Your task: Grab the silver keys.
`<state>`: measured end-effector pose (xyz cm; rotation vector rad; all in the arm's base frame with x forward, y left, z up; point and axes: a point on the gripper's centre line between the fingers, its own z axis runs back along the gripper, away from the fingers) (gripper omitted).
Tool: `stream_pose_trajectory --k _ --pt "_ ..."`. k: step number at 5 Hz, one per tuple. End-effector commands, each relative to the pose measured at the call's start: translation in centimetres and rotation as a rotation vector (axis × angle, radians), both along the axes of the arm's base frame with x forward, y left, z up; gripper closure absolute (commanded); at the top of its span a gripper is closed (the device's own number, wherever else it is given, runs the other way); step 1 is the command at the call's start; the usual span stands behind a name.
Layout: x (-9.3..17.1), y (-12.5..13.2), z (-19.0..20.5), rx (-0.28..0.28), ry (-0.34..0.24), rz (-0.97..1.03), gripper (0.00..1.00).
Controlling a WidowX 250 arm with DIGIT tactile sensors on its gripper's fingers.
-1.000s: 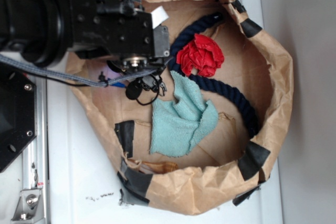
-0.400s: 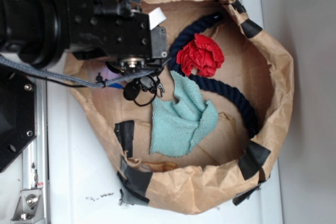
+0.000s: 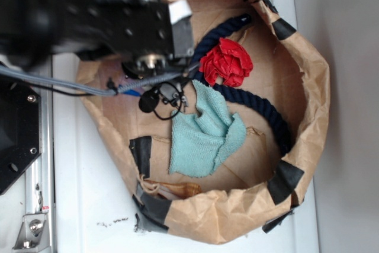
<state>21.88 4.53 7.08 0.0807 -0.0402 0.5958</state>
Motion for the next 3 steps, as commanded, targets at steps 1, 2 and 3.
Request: stream_pose_trajectory --k 1,2,3 --pt "1.1 -0.9 5.3 0.017 -0.173 -0.231 1.00" --pt "1.8 -0.6 4.8 0.020 -0.144 -0.202 1.00" --pt "2.1 -0.6 4.4 0.024 -0.120 -0.195 1.00"
